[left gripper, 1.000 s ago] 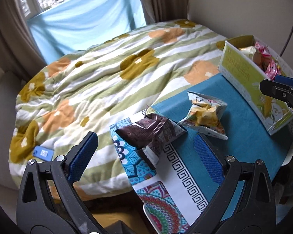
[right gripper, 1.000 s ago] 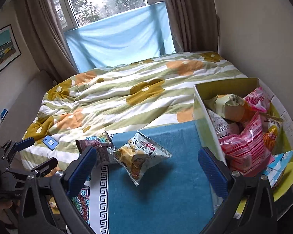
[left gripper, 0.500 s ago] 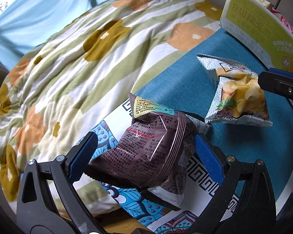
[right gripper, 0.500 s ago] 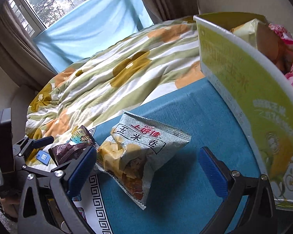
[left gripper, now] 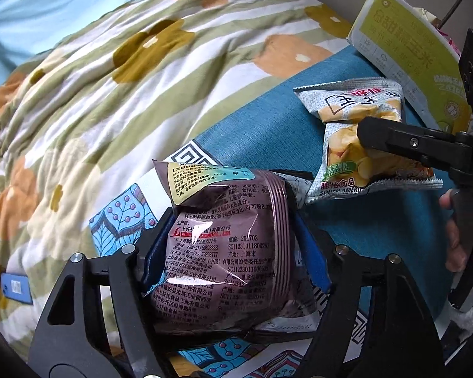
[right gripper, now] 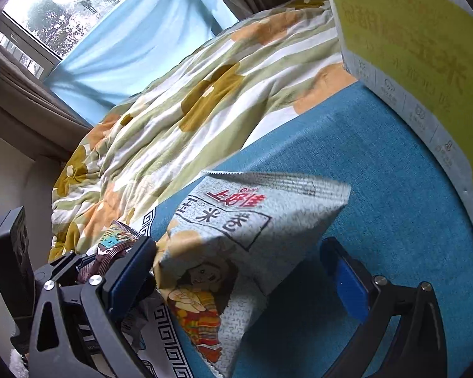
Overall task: Organize snacks
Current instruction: 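Grasp the dark brown bag with left gripper while right gripper grasps Oishi corn roll bag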
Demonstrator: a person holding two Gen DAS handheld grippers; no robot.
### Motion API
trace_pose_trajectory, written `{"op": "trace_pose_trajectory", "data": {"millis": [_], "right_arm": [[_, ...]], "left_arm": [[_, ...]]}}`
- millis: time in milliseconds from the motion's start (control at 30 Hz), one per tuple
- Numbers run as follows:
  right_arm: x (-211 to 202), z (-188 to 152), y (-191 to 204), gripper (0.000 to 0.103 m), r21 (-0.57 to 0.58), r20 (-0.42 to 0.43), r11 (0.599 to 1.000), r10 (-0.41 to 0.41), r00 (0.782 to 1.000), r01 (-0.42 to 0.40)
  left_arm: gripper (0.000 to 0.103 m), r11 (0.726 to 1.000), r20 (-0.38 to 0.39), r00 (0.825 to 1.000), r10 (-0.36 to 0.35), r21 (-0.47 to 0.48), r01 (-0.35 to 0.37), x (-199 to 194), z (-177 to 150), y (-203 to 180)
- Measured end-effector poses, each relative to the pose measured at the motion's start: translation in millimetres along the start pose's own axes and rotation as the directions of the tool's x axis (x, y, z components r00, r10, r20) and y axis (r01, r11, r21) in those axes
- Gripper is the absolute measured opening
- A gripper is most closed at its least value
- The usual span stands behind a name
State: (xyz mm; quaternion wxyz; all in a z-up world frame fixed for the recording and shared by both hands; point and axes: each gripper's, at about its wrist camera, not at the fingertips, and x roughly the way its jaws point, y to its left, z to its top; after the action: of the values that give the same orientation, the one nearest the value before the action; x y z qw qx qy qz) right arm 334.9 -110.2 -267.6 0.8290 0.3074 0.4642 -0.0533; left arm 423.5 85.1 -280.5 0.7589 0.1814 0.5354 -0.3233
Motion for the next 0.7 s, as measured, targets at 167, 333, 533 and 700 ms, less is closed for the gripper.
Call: {"op": "trace_pose_trajectory", "data": {"millis": [167,333,533,700], "right_arm": [[8.0,-0.9,3.3,0.103,-0.007,-0.016,1.0,-0.002,1.0,0.002],[5.7,-0.3,7.8,0.098,-0.059,0.005,0.998,-0.008,1.0,0.008],[5.1,0.7,2.5,0.076,-0.049,0.028,0.999,0.015,0.999,-0.013],[3.0,-1.3,-0.1,0.066,-0.062,0.041,0.998,0.022,0.999,-0.019]], "left_arm": [[0.064,0.998,0.016,1.0,-0.006,-0.057,0.007,-4.8,-7.0,2.9],[0.064,0.996,0.029,1.0,-0.004,-0.093,0.006,-9.4,-17.6,1.9],[0.063,0.991,0.041,0.999,-0.006,-0.13,0.012,-12.5,-24.7,1.9],[0.061,0.986,0.055,0.998,-0.002,-0.164,0.011,-15.4,-27.4,1.8]]}}
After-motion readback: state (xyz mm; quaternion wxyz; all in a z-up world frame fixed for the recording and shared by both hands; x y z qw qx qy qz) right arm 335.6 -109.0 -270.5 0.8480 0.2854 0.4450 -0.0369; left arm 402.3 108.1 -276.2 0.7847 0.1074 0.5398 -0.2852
